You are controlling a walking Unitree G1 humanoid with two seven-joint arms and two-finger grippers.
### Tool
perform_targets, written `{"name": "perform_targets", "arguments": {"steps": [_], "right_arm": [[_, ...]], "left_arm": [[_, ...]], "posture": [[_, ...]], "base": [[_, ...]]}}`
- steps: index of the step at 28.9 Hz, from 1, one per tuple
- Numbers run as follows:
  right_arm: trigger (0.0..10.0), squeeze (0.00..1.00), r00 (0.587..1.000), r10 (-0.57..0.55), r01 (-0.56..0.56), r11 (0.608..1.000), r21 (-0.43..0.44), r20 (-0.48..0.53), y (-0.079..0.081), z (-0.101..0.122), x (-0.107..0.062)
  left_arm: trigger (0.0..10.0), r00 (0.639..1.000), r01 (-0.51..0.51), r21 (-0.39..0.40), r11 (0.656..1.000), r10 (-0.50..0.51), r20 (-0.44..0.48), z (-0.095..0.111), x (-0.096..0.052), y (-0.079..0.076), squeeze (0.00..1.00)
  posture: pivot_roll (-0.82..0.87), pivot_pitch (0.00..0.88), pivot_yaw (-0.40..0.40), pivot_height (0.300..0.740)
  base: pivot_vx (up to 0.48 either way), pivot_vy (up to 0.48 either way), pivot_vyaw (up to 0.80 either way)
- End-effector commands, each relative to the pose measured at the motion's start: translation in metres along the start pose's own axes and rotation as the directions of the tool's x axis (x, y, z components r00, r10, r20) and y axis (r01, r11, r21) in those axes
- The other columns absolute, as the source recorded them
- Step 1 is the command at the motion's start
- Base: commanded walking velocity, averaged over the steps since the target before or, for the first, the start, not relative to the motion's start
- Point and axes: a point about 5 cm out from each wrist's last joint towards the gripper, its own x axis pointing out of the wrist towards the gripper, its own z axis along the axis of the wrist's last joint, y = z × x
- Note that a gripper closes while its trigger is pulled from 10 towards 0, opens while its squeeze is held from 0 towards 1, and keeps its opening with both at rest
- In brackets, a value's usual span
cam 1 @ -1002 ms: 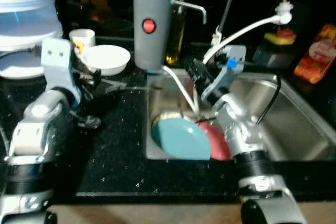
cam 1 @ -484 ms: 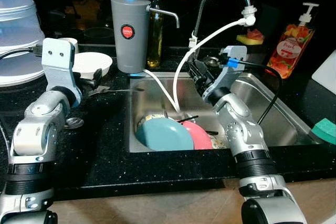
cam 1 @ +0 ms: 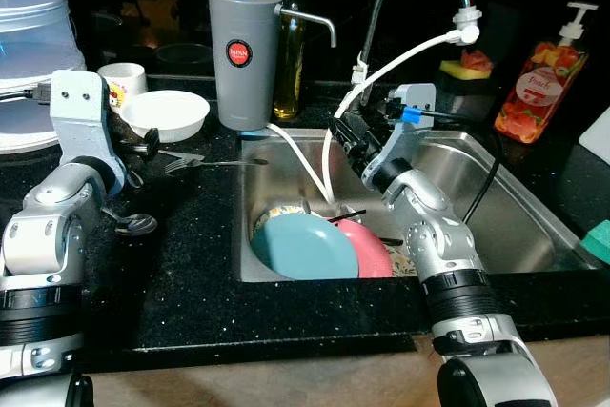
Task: Kitchen organization
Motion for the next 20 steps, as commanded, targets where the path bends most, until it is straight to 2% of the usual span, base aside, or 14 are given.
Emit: {"name": "perform_targets", "arguments": {"steps": [1, 3, 6, 10, 17, 20], "right_arm": [[10.0, 0.00, 1.000, -0.001, 0.001, 1.000, -0.001, -0.024, -0.0016, -0.0025, 0.0003], [10.0, 0.00, 1.000, -0.002, 0.002, 1.000, 0.002, -0.028, -0.0010, -0.0042, -0.0003], [10.0, 0.00, 1.000, -0.005, 0.005, 1.000, 0.005, -0.029, -0.0009, -0.0046, -0.0006], [10.0, 0.00, 0.999, -0.010, 0.010, 1.000, 0.007, -0.030, -0.0012, -0.0051, -0.0018], [10.0, 0.00, 0.999, -0.017, 0.017, 1.000, 0.011, -0.035, -0.0021, -0.0069, -0.0035], [10.0, 0.00, 0.999, -0.036, 0.037, 0.999, 0.034, -0.030, -0.0016, -0.0100, -0.0047]], "left_arm": [[10.0, 0.999, -0.010, 0.031, 0.999, 0.011, -0.033, -0.0029, -0.0001, 0.0035, 0.00], [10.0, 0.999, -0.007, 0.045, 0.999, 0.009, -0.050, -0.0055, -0.0003, 0.0027, 0.00], [10.0, 0.998, -0.011, 0.038, 0.999, 0.013, -0.055, -0.0060, 0.0001, 0.0028, 0.00], [10.0, 0.999, 0.001, 0.043, 0.999, 0.001, -0.046, -0.0024, 0.0008, 0.0022, 0.00], [10.0, 0.999, 0.023, 0.101, 0.995, -0.019, -0.042, 0.0001, 0.0021, 0.0023, 0.00], [10.0, 0.999, 0.016, 0.117, 0.993, -0.011, -0.041, 0.0035, 0.0031, 0.0060, 0.00]], "posture": [[0.06, 0.027, -0.080, 0.740], [0.06, 0.027, -0.080, 0.740], [0.06, 0.037, -0.077, 0.740], [0.06, 0.044, -0.074, 0.740], [0.07, 0.058, -0.068, 0.740], [0.11, 0.066, -0.040, 0.740]], "base": [[0.000, 0.000, 0.00], [0.000, 0.000, 0.00], [0.000, 0.480, 0.00], [0.000, 0.000, 0.00], [0.000, 0.000, 0.00], [0.000, 0.000, 0.00]]}}
